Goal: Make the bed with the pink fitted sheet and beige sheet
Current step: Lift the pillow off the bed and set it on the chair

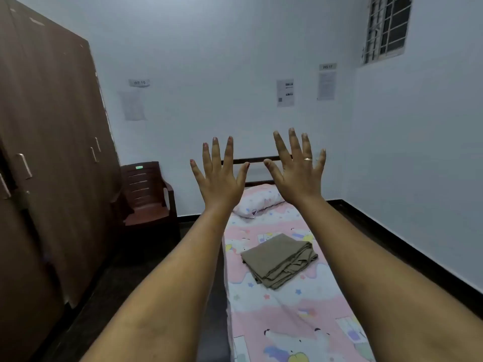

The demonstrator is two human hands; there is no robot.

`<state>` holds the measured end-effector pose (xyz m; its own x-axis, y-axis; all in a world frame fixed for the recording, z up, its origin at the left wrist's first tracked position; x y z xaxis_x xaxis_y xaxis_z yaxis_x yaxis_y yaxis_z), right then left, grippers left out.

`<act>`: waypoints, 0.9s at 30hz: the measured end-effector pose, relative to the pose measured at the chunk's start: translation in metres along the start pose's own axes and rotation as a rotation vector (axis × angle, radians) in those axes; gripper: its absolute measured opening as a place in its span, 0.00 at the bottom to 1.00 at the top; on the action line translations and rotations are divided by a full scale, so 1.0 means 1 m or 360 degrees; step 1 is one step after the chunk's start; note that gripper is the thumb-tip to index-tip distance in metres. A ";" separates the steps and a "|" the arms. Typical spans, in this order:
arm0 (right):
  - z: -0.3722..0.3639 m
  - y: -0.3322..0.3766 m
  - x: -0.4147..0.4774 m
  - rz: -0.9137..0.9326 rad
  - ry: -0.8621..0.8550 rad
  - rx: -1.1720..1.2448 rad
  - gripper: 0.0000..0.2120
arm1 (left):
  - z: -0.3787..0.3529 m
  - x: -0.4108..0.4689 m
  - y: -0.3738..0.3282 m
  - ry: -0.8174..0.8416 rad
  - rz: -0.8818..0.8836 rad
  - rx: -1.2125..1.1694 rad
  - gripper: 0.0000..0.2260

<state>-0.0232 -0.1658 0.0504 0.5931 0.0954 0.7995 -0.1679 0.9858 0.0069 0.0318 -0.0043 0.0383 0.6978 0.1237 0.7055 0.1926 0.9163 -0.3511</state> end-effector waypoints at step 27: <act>-0.334 0.209 0.043 -0.0407 0.0607 0.0262 0.29 | -0.114 0.096 0.311 0.0401 0.0198 0.0201 0.30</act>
<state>0.2304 0.0902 -0.1145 0.8726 -0.0730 0.4830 -0.0830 0.9522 0.2939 0.2373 0.2492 -0.0739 0.8627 0.1543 0.4816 0.0186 0.9420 -0.3352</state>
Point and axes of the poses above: each hand's wrist, its own x-axis towards the middle knuckle, its own z-axis out of the back of the hand, y = z × x, the point moved 5 cm from there along x, towards the middle knuckle, and after that the axes turned 13 degrees about z, right-handed, at the moved point
